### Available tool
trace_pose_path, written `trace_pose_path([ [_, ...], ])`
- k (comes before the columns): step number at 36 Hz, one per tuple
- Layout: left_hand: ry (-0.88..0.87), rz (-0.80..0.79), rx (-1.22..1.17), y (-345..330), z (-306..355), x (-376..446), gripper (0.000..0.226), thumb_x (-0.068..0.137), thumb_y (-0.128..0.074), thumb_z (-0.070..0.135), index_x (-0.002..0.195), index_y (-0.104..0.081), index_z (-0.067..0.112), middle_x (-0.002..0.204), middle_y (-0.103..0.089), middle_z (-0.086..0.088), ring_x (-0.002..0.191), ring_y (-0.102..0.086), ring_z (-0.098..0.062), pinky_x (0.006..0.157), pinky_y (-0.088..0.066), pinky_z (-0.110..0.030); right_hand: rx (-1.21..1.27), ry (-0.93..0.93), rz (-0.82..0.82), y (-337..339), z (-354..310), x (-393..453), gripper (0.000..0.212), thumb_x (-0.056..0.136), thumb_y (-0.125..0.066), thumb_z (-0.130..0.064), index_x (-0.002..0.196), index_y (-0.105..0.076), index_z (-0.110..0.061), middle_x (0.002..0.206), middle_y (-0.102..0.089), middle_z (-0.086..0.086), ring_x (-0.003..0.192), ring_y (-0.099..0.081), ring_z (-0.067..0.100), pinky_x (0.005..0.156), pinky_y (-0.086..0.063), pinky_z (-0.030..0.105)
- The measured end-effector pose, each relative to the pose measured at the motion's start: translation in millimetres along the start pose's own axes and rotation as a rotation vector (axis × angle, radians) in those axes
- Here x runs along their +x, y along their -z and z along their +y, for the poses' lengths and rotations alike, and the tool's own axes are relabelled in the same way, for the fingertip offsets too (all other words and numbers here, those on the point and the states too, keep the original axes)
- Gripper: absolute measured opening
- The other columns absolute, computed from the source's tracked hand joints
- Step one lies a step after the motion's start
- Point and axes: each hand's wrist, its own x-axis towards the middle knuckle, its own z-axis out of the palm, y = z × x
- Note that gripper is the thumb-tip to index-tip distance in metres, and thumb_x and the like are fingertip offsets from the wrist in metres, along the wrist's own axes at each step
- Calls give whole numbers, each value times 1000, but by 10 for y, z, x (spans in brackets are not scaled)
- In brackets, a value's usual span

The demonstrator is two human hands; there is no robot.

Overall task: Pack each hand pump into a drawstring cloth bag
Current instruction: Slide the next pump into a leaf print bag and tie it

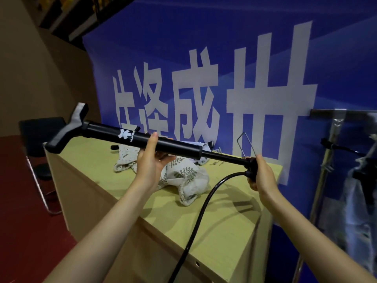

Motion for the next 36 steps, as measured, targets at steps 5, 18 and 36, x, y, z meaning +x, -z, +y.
trace_pose_path([
  [5,51,-159,69,57,43,-12,68,84,-58,36,133,-44,-10,119,-65,-22,111,-65,-29,78,-57,-33,-14,3,-57,-36,-32,-1,48,104,-24,-36,111,-58,-2,64,-41,4,53,-35,14,44,-25,23],
  [18,-24,-226,140,-53,-10,-105,34,86,-57,31,104,-61,3,110,-70,-18,107,-67,-26,83,-57,-43,14,71,-179,-365,-134,-192,46,106,-19,-34,92,-58,-15,60,-39,7,49,-33,16,45,-22,26],
  [36,21,-234,207,-111,-223,-52,38,82,-57,37,100,-61,4,99,-74,-11,103,-69,-26,89,-56,-37,-448,304,-306,-406,-56,-188,44,105,-29,-34,148,-30,-32,128,-43,-12,110,-47,0,89,-40,14],
])
